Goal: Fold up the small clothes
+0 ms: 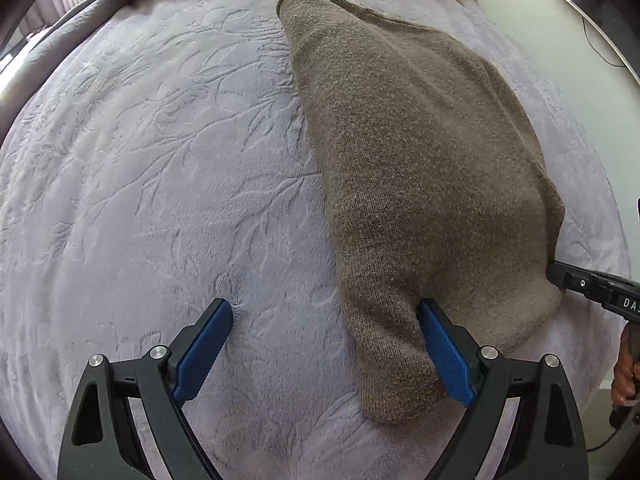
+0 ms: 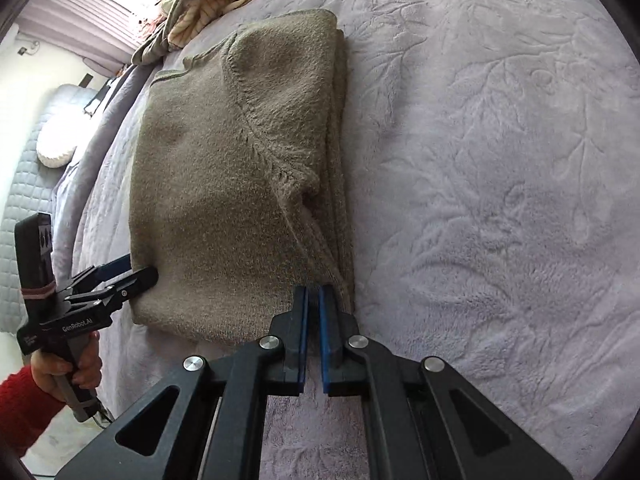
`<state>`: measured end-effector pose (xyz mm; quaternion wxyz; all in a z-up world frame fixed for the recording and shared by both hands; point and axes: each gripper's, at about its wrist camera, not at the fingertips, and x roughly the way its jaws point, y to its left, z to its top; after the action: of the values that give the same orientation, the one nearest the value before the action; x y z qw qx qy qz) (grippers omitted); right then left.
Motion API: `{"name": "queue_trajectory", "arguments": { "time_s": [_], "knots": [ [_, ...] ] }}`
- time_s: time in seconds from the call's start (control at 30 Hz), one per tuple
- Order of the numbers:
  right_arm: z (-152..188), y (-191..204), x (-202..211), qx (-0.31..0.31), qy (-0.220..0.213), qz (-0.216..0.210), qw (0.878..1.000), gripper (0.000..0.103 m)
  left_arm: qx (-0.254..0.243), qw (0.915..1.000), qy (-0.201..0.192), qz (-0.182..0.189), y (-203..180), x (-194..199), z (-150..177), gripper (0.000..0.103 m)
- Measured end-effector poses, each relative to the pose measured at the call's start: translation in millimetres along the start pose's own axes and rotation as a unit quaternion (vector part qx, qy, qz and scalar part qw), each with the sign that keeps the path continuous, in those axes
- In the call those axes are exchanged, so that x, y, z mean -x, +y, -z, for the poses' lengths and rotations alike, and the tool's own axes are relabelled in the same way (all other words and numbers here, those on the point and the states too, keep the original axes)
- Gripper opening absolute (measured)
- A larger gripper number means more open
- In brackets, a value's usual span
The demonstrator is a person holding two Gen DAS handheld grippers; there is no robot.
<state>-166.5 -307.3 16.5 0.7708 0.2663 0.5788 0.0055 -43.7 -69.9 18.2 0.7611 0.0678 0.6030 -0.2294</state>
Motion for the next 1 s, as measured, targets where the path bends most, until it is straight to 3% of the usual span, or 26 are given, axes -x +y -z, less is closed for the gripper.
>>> {"name": "queue_trajectory", "arguments": {
  "time_s": [0.13,0.23,0.3,0.37,0.43,0.47,0.5,0.7,0.83,1.0],
  "knots": [
    [-3.9,3.8,12.3,-0.018,0.002,0.004,1.000,0.003,0.037,0.9993,0.008,0.005,11.3,18.0,0.9,0.094],
    [-4.7,11.1,18.2,-0.020,-0.002,0.004,1.000,0.004,0.045,0.9989,0.012,-0.012,17.5,30.8,4.0,0.093],
    [-4.6,14.6,19.9,-0.019,-0.002,0.005,1.000,0.004,0.060,0.9979,0.013,0.023,18.3,39.8,5.1,0.085],
    [-0.7,14.2,25.9,-0.019,-0.004,0.002,1.000,0.004,0.056,0.9970,0.012,0.052,10.7,45.8,5.0,0.082],
    [-0.7,17.3,29.0,-0.016,-0.008,0.001,1.000,0.005,0.047,0.9953,0.014,0.084,0.6,45.4,4.0,0.058],
    [-1.2,20.8,28.7,-0.014,-0.011,0.002,1.000,0.005,0.046,0.9936,0.026,0.100,-7.4,40.2,6.7,0.035],
    [-2.2,23.4,29.7,-0.011,-0.012,0.002,1.000,0.005,0.049,0.9920,0.038,0.110,-10.3,34.6,5.5,0.028],
    [-1.2,17.7,8.9,-0.004,0.023,0.036,0.999,0.004,0.042,0.9936,0.040,0.096,-8.7,19.0,16.5,0.028],
    [4.9,-2.6,1.0,-0.029,0.019,0.009,0.999,0.003,0.037,0.9946,0.045,0.086,-2.5,17.8,26.0,0.028],
    [9.6,5.2,5.2,0.001,0.019,0.028,0.999,0.003,0.058,0.9934,0.049,0.086,12.3,21.7,35.4,0.029]
  ]
}}
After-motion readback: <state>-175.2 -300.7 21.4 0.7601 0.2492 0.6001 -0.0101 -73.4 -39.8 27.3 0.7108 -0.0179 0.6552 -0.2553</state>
